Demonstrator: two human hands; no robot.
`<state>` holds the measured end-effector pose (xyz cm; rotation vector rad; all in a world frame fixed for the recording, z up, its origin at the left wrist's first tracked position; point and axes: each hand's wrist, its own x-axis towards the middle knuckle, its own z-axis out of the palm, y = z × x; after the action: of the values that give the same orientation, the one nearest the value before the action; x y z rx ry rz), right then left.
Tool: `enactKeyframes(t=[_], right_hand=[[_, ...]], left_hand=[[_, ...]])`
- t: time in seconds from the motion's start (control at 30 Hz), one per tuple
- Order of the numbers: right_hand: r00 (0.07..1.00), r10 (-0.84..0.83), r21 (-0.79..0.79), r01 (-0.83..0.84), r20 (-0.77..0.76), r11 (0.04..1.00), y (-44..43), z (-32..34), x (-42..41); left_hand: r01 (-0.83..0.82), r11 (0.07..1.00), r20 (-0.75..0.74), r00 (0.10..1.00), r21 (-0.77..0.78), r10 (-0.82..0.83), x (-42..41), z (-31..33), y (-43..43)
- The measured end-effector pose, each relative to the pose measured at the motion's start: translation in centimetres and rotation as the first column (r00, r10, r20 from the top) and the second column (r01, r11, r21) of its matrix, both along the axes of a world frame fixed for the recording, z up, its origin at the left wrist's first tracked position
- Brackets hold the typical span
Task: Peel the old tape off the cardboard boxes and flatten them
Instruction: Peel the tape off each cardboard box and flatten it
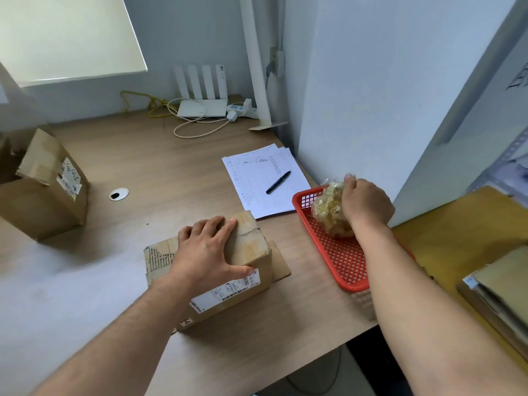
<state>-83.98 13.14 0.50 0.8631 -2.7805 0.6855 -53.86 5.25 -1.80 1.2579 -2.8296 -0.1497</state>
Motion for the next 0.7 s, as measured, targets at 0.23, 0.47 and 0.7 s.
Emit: enactKeyframes(t=[0.23, 0.47, 0.7], right_hand=[[0.657, 0.583, -0.399, -0.429, 0.478, 0.811, -0.9, -1.5, 13.2], [0.369, 0.631, -0.435, -0.488, 0.683, 0.757, -1.5, -4.1, 22.8], [0.343, 0.641, -0.454, -0.487, 0.686, 0.747, -1.9, -3.7, 27.2]], left_hand=[[0.011, 1.000, 0.033, 0.999, 0.014, -0.011, 3.0, 0.1, 0.3], [-0.028, 0.999, 0.094, 0.995, 0.026, 0.025, 8.6, 0.5, 1.2], [-0.263, 0.965, 0.034, 0.964, 0.026, 0.262, 18.8, -0.3, 1.6]])
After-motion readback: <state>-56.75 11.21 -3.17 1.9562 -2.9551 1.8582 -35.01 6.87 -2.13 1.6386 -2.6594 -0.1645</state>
